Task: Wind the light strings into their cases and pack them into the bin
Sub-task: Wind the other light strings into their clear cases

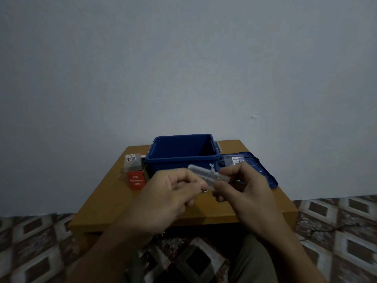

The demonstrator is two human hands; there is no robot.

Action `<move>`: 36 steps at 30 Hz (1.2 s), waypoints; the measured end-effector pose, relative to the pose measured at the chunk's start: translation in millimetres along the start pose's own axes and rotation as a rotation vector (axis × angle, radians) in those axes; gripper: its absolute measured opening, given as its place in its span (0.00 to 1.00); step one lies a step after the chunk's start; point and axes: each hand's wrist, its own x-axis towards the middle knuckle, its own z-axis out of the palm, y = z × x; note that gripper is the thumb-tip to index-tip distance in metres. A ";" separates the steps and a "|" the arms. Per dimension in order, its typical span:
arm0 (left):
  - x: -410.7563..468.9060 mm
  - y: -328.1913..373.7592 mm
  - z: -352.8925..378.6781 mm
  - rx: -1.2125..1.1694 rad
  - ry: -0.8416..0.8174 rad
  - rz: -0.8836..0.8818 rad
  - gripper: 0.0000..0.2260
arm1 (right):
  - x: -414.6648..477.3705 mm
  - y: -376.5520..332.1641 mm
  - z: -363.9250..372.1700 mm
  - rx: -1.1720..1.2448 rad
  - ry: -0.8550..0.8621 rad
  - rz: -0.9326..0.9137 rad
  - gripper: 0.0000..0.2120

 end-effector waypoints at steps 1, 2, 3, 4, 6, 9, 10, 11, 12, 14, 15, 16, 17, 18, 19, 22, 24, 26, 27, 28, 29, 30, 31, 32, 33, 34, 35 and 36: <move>-1.5 -3.6 5.2 -0.048 0.005 -0.006 0.08 | 0.0 -0.9 -0.2 0.064 0.019 0.007 0.08; -1.9 -7.4 9.8 -0.098 0.016 -0.015 0.08 | -0.3 -2.0 -0.2 0.129 0.029 0.014 0.08; -1.9 -10.7 14.0 -0.148 0.027 -0.027 0.08 | -0.8 -2.5 0.2 0.189 0.037 0.021 0.08; -1.7 -12.8 17.7 -0.193 0.036 -0.041 0.08 | -1.1 -3.4 0.9 0.239 0.044 0.024 0.08; -0.6 -15.8 23.7 -0.283 0.057 -0.074 0.08 | -1.8 -4.3 3.0 0.311 0.060 0.021 0.09; 2.5 -17.8 26.4 -0.391 0.103 -0.119 0.13 | -1.7 -4.8 5.3 0.398 0.062 0.017 0.09; 3.4 -18.2 26.3 -0.392 0.105 -0.113 0.12 | -1.4 -4.7 5.2 0.413 0.050 0.021 0.09; 4.1 -18.3 25.8 -0.375 0.099 -0.095 0.10 | -0.8 -4.0 4.2 0.419 0.028 0.030 0.10; 4.6 -18.3 24.8 -0.352 0.091 -0.074 0.08 | 0.2 -3.1 2.4 0.420 -0.005 0.044 0.11; 4.8 -19.1 21.2 -0.315 0.078 -0.046 0.09 | 2.0 -1.3 -3.4 0.402 -0.090 0.072 0.14; 5.0 -19.2 18.8 -0.298 0.063 -0.039 0.10 | 2.5 -1.0 -6.3 0.388 -0.132 0.077 0.15; 5.2 -18.8 16.5 -0.277 0.045 -0.035 0.10 | 2.7 -0.6 -8.3 0.380 -0.170 0.076 0.15; 5.6 -18.1 14.4 -0.257 0.030 -0.032 0.11 | 2.9 -0.6 -9.3 0.379 -0.207 0.069 0.17; 6.5 -18.1 12.5 -0.243 0.022 -0.033 0.11 | 2.7 -0.2 -9.7 0.384 -0.234 0.061 0.17; 7.6 -17.8 10.6 -0.240 0.016 -0.036 0.11 | 2.9 -0.2 -9.6 0.391 -0.250 0.051 0.17; 8.8 -16.0 6.2 -0.286 -0.032 -0.063 0.11 | 3.6 -0.8 -10.0 0.416 -0.254 0.035 0.16; 7.8 -13.8 5.1 -0.346 -0.084 -0.076 0.10 | 4.2 -0.6 -11.1 0.459 -0.259 0.040 0.15; 6.8 -12.6 5.2 -0.377 -0.107 -0.074 0.11 | 4.5 0.3 -11.2 0.493 -0.270 0.038 0.14; 6.5 -12.6 6.0 -0.382 -0.103 -0.071 0.11 | 4.6 1.0 -10.9 0.497 -0.271 0.034 0.13; 6.7 -13.4 6.8 -0.384 -0.098 -0.068 0.11 | 4.7 1.7 -10.3 0.494 -0.266 0.033 0.13; 7.1 -14.3 7.5 -0.385 -0.096 -0.066 0.11 | 5.0 2.0 -9.9 0.488 -0.257 0.032 0.13; 7.3 -15.5 7.9 -0.388 -0.095 -0.068 0.12 | 5.0 2.3 -9.7 0.479 -0.247 0.029 0.13; 7.5 -16.4 8.1 -0.395 -0.096 -0.071 0.13 | 5.1 2.4 -9.8 0.467 -0.239 0.025 0.13; 8.0 -17.1 8.1 -0.407 -0.101 -0.074 0.13 | 4.8 2.1 -10.2 0.453 -0.234 0.020 0.13; 8.2 -17.4 8.0 -0.421 -0.109 -0.077 0.13 | 4.6 1.5 -10.7 0.439 -0.229 0.015 0.14; 8.9 -17.3 7.9 -0.429 -0.121 -0.081 0.13 | 4.2 0.9 -11.3 0.425 -0.222 0.011 0.14; 9.2 -17.0 8.0 -0.428 -0.130 -0.085 0.13 | 4.2 0.5 -11.8 0.410 -0.214 0.008 0.14; 9.8 -17.6 8.1 -0.416 -0.134 -0.091 0.13 | 4.1 0.4 -12.2 0.394 -0.205 0.006 0.14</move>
